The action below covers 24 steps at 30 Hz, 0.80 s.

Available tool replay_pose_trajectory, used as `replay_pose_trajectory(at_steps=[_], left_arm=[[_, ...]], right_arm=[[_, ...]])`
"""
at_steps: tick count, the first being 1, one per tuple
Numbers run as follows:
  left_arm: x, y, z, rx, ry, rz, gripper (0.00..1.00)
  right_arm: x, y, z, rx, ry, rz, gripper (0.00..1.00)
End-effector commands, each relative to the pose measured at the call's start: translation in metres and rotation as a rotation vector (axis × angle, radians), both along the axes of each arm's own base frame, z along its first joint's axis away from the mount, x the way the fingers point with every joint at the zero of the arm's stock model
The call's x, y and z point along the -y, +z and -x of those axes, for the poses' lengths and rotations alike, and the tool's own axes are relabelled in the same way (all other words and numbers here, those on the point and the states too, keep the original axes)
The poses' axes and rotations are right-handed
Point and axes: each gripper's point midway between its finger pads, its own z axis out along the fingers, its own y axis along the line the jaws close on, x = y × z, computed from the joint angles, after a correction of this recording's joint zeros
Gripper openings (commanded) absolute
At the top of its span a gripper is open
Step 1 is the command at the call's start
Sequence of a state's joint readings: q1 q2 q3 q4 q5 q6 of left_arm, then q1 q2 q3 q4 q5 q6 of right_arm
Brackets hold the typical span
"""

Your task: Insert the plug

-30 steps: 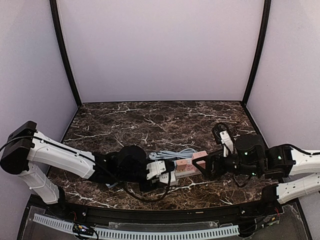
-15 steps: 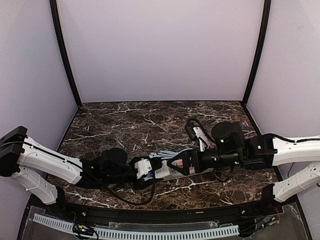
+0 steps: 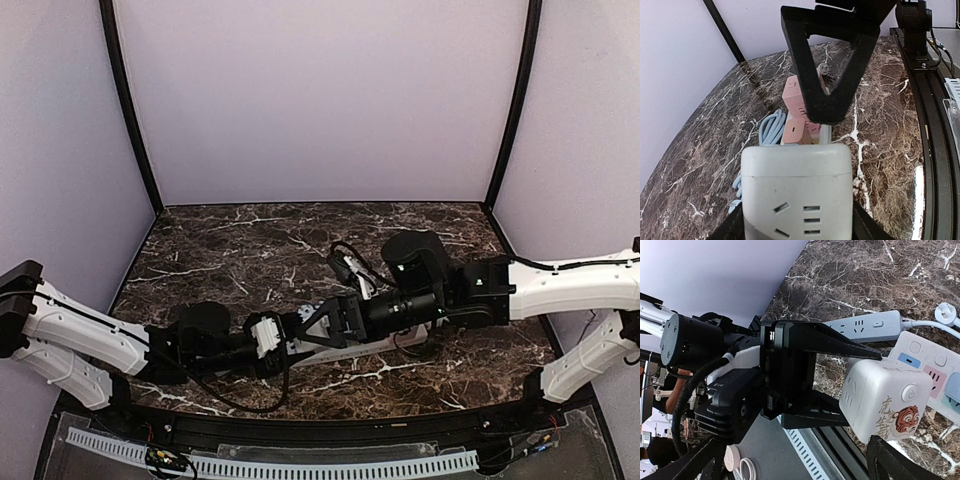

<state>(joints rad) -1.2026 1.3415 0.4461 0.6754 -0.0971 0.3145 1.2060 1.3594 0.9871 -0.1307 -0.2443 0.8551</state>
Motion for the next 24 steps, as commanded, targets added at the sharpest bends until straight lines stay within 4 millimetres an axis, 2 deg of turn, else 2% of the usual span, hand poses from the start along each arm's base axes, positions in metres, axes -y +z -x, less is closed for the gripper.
replay_pose_trajectory(at_steps=[1,8,14,18,24], left_arm=[[-0.005,0.031,-0.001,0.06,0.02,0.108,0.01],[-0.012,0.037,0.004,0.065,0.008,0.134,0.01],[-0.019,0.042,0.012,0.067,-0.02,0.157,0.01],[-0.02,0.043,0.015,0.064,-0.035,0.163,0.01],[-0.02,0.045,0.015,0.061,-0.035,0.17,0.01]], right_arm=[[-0.013,0.01,0.006,-0.043,0.043,-0.045,0.99],[-0.017,0.005,0.0,-0.046,0.023,-0.033,0.99],[-0.004,0.007,-0.015,-0.029,-0.027,-0.027,0.99],[0.004,-0.001,-0.03,-0.032,-0.08,-0.003,0.99],[-0.008,-0.016,-0.026,-0.088,-0.025,0.024,0.99]])
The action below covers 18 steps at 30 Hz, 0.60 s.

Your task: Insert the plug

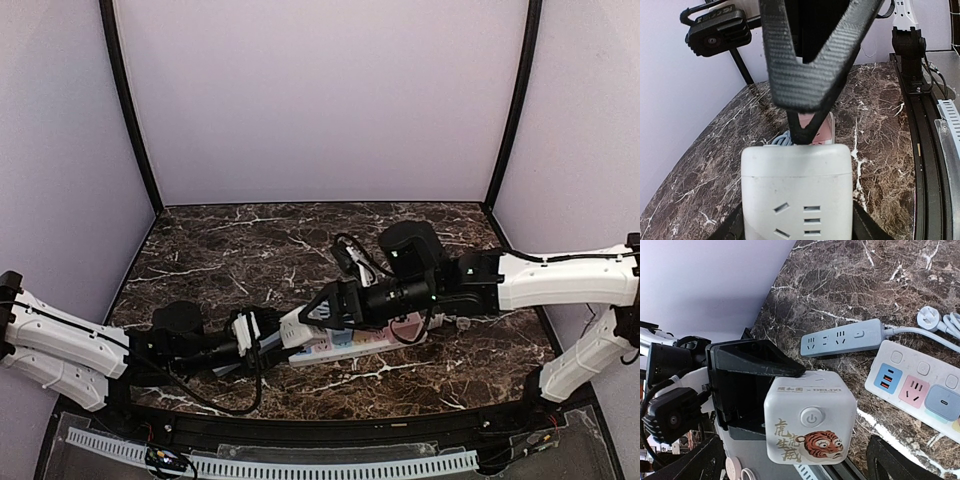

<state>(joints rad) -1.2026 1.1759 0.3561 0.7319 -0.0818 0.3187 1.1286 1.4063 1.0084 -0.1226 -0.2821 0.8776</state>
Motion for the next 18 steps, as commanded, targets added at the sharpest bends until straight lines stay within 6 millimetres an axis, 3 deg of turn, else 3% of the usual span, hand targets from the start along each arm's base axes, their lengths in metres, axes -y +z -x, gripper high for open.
replay_pose_trajectory(at_steps=[1,9,18], left_arm=[[0.0,0.011,0.005,0.014,-0.019,0.047,0.01],[0.001,0.008,0.001,0.016,-0.004,0.035,0.01],[0.003,0.005,-0.001,0.017,0.002,0.022,0.01]], right_arm=[[-0.01,-0.011,0.003,-0.053,0.036,0.018,0.99],[-0.017,-0.012,0.005,-0.076,0.055,0.01,0.98],[-0.026,-0.016,0.003,-0.088,0.062,0.018,0.88]])
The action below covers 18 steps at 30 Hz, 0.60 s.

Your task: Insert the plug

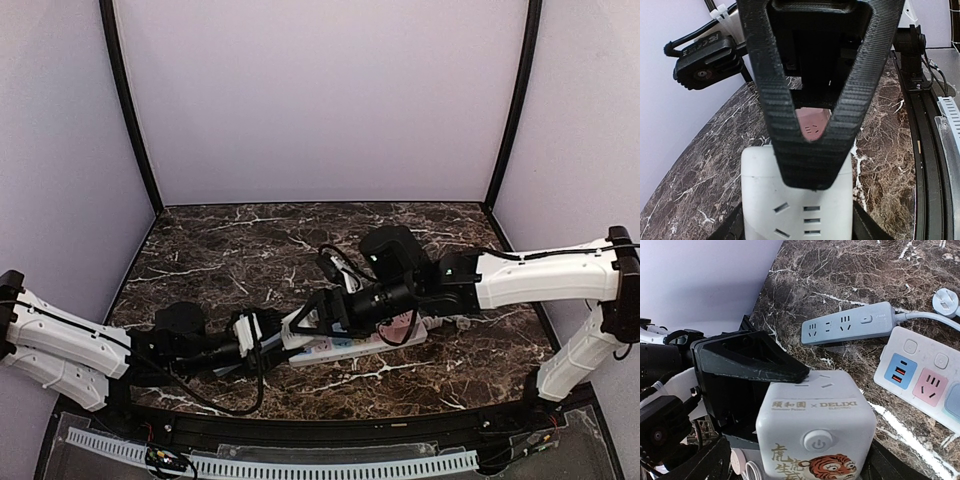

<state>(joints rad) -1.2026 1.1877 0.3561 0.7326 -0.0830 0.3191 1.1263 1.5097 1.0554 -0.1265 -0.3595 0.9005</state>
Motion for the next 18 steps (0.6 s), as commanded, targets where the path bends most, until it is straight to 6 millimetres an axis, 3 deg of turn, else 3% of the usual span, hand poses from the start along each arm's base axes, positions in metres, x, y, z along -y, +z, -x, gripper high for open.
replay_pose_trajectory(at_steps=[1,11,16,18], left_arm=[[0.0032,0.0093,-0.0008,0.021,0.002,0.033,0.01],[0.0037,0.0061,-0.0042,0.026,0.018,0.019,0.01],[0.0045,0.0043,-0.0051,0.022,0.021,0.012,0.01],[0.006,0.0027,-0.0047,0.012,0.017,0.001,0.07]], right_arm=[[-0.0108,0.0033,-0.002,-0.005,0.014,-0.017,0.87],[-0.0183,-0.0016,-0.0009,-0.007,0.037,-0.003,0.6],[-0.02,0.0,0.0017,0.002,0.05,-0.004,0.35],[-0.0196,-0.0008,0.0014,0.009,0.051,0.002,0.23]])
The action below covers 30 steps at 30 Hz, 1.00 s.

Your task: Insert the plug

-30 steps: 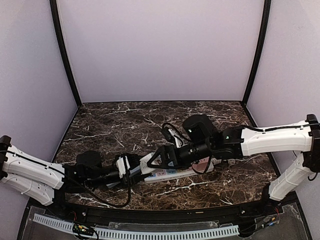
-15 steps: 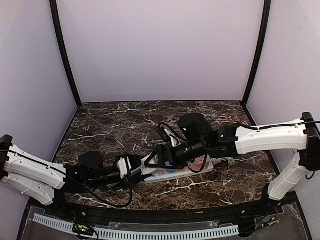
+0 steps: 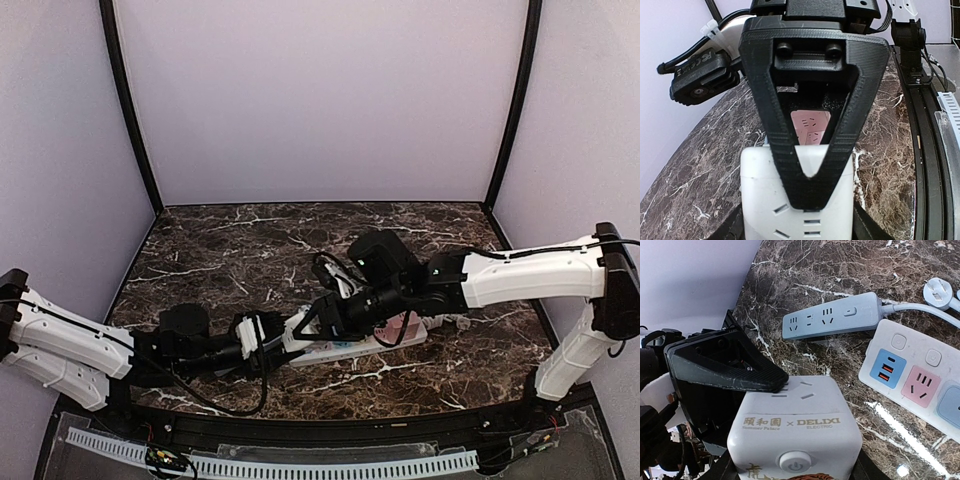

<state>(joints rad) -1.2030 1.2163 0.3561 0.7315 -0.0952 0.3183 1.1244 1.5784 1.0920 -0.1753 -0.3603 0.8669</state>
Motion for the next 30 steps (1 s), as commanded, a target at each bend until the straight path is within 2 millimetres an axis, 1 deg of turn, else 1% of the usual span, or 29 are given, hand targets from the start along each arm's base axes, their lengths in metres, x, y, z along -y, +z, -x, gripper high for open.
replay_pose_trajectory(at_steps=[1,2,3,4,5,6,8,10,15,17,18,19,20,21,22,23,24,26,27,28,30], left_arm=[[0.005,0.011,-0.002,0.014,0.004,0.021,0.21],[0.005,0.011,-0.002,0.013,0.003,0.02,0.29],[0.005,0.01,-0.001,0.009,0.0,0.021,0.48],[0.005,0.011,-0.001,0.008,-0.001,0.024,0.57],[0.005,0.012,0.0,0.004,-0.003,0.028,0.72],[0.005,0.013,0.0,0.002,-0.003,0.03,0.82],[0.003,0.015,0.001,-0.006,-0.005,0.036,0.89],[0.0,0.018,0.0,-0.006,0.008,0.046,0.93],[-0.016,0.035,-0.007,0.0,0.084,0.109,0.95],[-0.026,0.045,-0.014,0.008,0.148,0.143,0.94],[-0.033,0.048,-0.022,0.009,0.204,0.155,0.94],[-0.039,0.056,-0.026,0.013,0.245,0.181,0.94],[-0.051,0.058,-0.037,0.01,0.339,0.188,0.94],[-0.06,0.068,-0.042,0.012,0.386,0.219,0.93],[-0.073,0.068,-0.051,0.007,0.479,0.225,0.93],[-0.082,0.076,-0.054,0.005,0.52,0.255,0.92],[-0.096,0.076,-0.061,-0.003,0.604,0.266,0.91],[-0.118,0.085,-0.064,-0.016,0.694,0.318,0.91],[-0.124,0.086,-0.066,-0.02,0.724,0.329,0.91],[-0.135,0.088,-0.067,-0.028,0.772,0.346,0.91],[-0.149,0.089,-0.069,-0.038,0.828,0.364,0.91]], right_arm=[[-0.015,0.021,0.003,0.024,0.034,-0.066,0.14],[-0.014,0.019,0.002,0.031,0.033,-0.054,0.1],[-0.013,0.018,0.001,0.043,0.031,-0.044,0.08],[-0.012,0.017,-0.001,0.06,0.027,-0.033,0.06],[-0.011,0.017,-0.004,0.078,0.021,-0.018,0.04],[-0.009,0.015,-0.007,0.099,0.015,-0.002,0.02],[-0.005,0.012,-0.015,0.144,-0.005,0.04,0.0],[-0.002,0.01,-0.021,0.179,-0.017,0.081,0.0],[-0.001,0.005,-0.029,0.227,-0.009,0.153,0.0],[-0.004,0.005,-0.032,0.246,-0.003,0.174,0.0],[-0.006,0.004,-0.034,0.255,-0.002,0.19,0.0],[-0.007,0.002,-0.034,0.262,0.0,0.204,0.0],[-0.009,0.0,-0.035,0.269,0.006,0.22,0.0],[-0.011,-0.002,-0.036,0.276,0.01,0.234,0.0],[-0.014,-0.004,-0.038,0.28,0.011,0.247,0.0],[-0.017,-0.006,-0.039,0.287,0.018,0.258,0.0],[-0.019,-0.008,-0.039,0.291,0.024,0.262,0.0],[-0.026,-0.01,-0.042,0.298,0.031,0.27,0.0],[-0.029,-0.01,-0.043,0.303,0.036,0.273,0.0],[-0.033,-0.013,-0.044,0.306,0.042,0.281,0.0],[-0.039,-0.014,-0.045,0.319,0.051,0.295,0.0]])
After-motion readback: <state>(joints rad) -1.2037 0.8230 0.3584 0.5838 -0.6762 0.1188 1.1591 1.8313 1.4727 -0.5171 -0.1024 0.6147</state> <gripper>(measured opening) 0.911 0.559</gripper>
